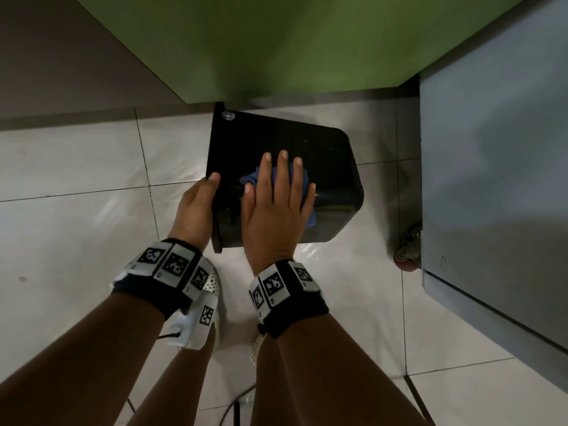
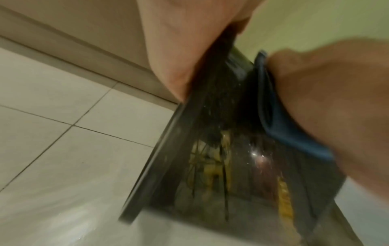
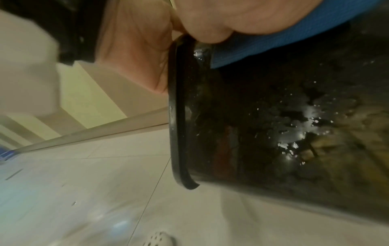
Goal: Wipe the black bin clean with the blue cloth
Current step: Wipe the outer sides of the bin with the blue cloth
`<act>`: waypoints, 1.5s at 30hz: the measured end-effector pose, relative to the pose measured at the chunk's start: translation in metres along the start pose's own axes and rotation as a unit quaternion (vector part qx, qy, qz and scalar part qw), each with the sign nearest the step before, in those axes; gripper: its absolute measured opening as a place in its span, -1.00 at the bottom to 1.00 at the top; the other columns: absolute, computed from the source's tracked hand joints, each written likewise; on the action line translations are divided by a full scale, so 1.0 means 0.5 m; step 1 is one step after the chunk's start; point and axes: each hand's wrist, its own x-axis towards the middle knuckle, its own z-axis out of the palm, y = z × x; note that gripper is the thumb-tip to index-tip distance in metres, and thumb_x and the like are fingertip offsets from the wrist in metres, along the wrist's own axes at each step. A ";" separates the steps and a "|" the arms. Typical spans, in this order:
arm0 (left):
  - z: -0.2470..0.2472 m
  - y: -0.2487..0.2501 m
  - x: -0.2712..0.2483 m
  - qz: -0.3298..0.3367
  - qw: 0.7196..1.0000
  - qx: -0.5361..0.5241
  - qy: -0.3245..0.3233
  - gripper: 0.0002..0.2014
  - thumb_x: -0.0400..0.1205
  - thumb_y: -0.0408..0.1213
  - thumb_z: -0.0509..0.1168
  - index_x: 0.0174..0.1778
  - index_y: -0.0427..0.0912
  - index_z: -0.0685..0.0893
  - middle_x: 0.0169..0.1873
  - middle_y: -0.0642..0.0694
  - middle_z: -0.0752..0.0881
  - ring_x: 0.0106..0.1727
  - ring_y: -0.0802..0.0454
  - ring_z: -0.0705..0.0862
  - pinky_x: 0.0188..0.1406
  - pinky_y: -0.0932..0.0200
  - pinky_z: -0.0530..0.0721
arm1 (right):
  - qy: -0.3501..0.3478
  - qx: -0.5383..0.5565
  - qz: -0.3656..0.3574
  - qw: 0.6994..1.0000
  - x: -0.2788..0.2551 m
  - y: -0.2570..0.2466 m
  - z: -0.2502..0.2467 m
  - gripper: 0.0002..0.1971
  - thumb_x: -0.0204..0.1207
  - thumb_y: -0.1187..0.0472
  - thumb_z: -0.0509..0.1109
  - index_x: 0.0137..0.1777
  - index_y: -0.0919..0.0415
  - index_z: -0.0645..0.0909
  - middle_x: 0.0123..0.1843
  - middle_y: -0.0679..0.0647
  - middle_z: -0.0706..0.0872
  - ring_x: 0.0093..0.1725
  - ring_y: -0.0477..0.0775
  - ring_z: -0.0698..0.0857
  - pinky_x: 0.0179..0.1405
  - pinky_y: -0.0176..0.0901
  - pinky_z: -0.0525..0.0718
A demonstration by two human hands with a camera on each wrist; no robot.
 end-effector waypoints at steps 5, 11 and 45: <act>-0.017 0.022 0.040 -0.007 0.986 0.164 0.013 -0.44 0.66 0.19 -0.09 0.16 -0.14 0.63 0.13 -0.15 0.69 0.15 -0.07 0.65 0.16 0.09 0.64 | -0.041 0.000 -0.034 0.999 -0.070 0.007 0.020 -0.51 0.73 -0.06 -0.23 0.54 0.11 0.22 0.55 0.15 0.42 0.58 0.15 0.21 0.56 0.16 0.05; -0.002 -0.032 0.043 0.034 0.988 0.148 0.017 -0.53 0.72 0.02 -0.13 0.24 -0.19 0.55 0.05 -0.10 0.66 0.02 0.03 0.63 -0.35 0.54 0.58 | -0.067 -0.013 -0.055 0.996 -0.066 -0.012 0.052 -0.52 0.74 -0.01 -0.26 0.53 0.15 0.20 0.55 0.16 0.42 0.57 0.17 0.22 0.56 0.17 0.09; 0.019 -0.075 0.036 0.061 0.985 0.147 0.068 -0.58 0.73 -0.08 -0.11 0.12 -0.25 0.58 -0.08 -0.08 0.63 0.03 -0.02 0.61 0.10 0.06 0.62 | -0.007 -0.065 0.241 0.968 0.124 0.156 0.029 -0.41 0.64 -0.05 -0.21 0.62 0.15 0.17 0.59 0.33 0.30 0.54 0.35 0.34 0.47 0.22 0.35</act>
